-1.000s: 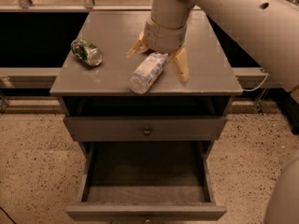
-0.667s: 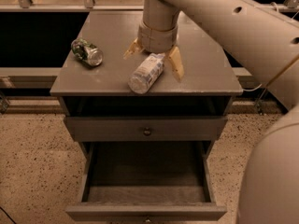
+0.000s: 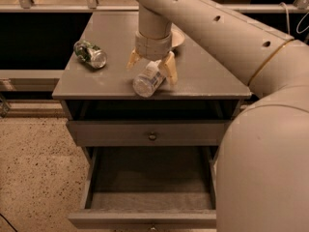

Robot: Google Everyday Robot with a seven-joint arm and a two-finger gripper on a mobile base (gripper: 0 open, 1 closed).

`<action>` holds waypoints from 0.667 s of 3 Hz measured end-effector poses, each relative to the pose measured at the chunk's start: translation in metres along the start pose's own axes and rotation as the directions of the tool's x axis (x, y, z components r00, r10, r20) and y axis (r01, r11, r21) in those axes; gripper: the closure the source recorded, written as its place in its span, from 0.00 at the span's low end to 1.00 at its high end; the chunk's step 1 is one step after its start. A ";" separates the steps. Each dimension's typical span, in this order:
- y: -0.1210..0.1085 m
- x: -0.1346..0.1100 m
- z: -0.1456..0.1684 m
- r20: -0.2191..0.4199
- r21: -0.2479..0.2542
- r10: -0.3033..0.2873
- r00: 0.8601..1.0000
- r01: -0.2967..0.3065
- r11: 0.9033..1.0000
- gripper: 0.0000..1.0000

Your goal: Place blue plastic bottle into middle drawer

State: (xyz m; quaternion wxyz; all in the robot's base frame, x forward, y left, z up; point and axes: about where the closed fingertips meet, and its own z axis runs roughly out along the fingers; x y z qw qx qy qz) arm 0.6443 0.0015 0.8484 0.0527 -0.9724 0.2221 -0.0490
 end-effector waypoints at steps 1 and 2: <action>-0.002 -0.005 0.012 0.041 0.021 -0.007 0.999 0.006 1.000 0.41; -0.002 -0.014 0.006 0.110 0.073 0.010 0.994 -0.018 0.997 0.63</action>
Offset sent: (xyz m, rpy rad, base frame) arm -0.0308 0.0106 0.0094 0.2240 0.1452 -0.0036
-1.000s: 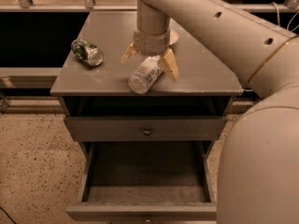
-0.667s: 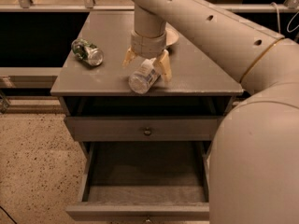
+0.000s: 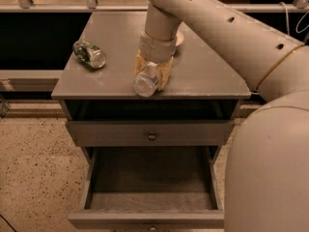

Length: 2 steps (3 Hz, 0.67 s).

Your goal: Place blue plastic bottle into middle drawer

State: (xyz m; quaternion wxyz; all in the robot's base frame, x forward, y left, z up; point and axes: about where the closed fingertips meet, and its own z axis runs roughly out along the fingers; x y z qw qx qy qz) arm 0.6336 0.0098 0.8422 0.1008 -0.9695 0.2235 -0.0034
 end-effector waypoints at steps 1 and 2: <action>0.013 -0.018 -0.021 0.024 0.043 0.092 0.995 -0.093 0.995 0.88; 0.034 -0.042 -0.040 -0.057 0.032 0.228 0.972 -0.227 0.973 1.00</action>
Offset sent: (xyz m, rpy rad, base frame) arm -0.1306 -0.0512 0.0270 -0.1414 0.0476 -0.8330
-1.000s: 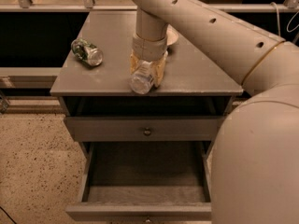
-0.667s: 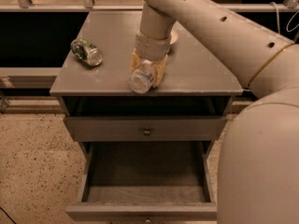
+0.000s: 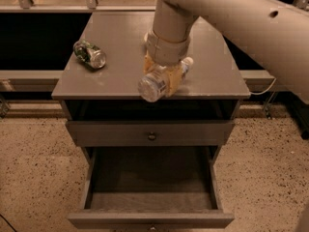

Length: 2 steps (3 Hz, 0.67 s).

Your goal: Place blue plastic bottle into middle drawer

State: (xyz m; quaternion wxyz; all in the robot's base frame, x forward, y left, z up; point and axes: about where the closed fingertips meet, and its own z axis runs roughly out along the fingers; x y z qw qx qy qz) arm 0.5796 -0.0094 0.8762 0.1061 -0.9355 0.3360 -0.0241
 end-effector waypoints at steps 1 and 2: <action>0.039 -0.026 0.022 -0.015 -0.038 0.171 0.985 -0.171 0.984 1.00; 0.080 -0.056 0.075 0.111 -0.044 0.373 0.921 -0.370 0.928 1.00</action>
Offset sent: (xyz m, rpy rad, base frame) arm -0.1309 -0.0258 -0.2118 0.3652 0.3292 -0.6442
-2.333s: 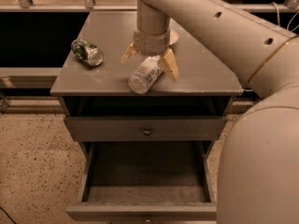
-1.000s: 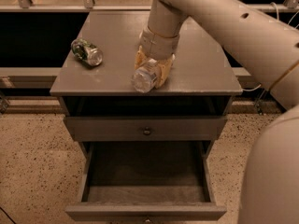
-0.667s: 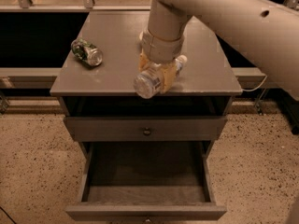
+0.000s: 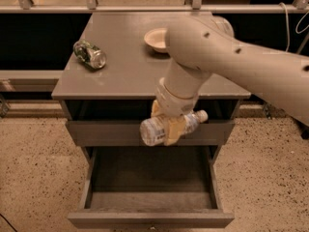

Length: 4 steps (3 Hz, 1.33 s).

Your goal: Place blue plastic bottle into middle drawer

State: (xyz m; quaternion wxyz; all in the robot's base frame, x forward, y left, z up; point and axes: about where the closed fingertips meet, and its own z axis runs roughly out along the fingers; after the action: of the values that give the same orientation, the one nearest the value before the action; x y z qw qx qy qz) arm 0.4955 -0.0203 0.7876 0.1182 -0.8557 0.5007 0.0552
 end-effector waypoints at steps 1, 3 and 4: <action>0.026 0.018 0.016 0.023 0.017 0.083 0.996 -0.083 0.996 1.00; 0.031 0.025 0.035 0.094 0.064 0.138 0.986 -0.144 0.987 1.00; 0.057 0.026 0.080 0.219 0.101 0.206 0.954 -0.232 0.967 1.00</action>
Offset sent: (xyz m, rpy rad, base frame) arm -0.0139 -0.0206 -0.0219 0.0348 0.0219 -0.0786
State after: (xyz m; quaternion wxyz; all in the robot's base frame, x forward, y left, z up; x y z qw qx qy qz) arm 0.4607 -0.0487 0.6959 0.2163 -0.7753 0.5802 0.1249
